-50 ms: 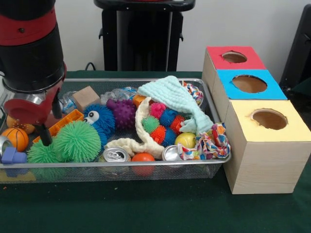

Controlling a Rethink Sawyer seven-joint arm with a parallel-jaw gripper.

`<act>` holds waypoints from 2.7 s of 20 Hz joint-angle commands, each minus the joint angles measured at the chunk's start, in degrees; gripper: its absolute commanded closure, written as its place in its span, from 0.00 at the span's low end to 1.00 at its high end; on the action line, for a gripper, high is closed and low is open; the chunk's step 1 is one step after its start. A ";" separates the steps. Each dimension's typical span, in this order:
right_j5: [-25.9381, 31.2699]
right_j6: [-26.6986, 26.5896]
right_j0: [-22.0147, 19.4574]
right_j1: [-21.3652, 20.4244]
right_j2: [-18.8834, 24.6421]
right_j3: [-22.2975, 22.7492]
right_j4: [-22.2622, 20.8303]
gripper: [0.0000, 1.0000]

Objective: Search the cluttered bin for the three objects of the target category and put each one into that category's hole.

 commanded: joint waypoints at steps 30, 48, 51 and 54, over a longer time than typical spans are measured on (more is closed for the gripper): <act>7.65 -16.41 -2.62 3.76 7.72 -1.79 -5.20 0.00; 3.52 -22.39 -4.59 5.11 8.00 -1.07 -8.11 0.00; 2.36 -23.55 -4.58 6.12 7.86 -2.16 -9.16 0.00; 2.80 -24.33 -4.70 7.25 8.19 -3.63 -9.64 0.00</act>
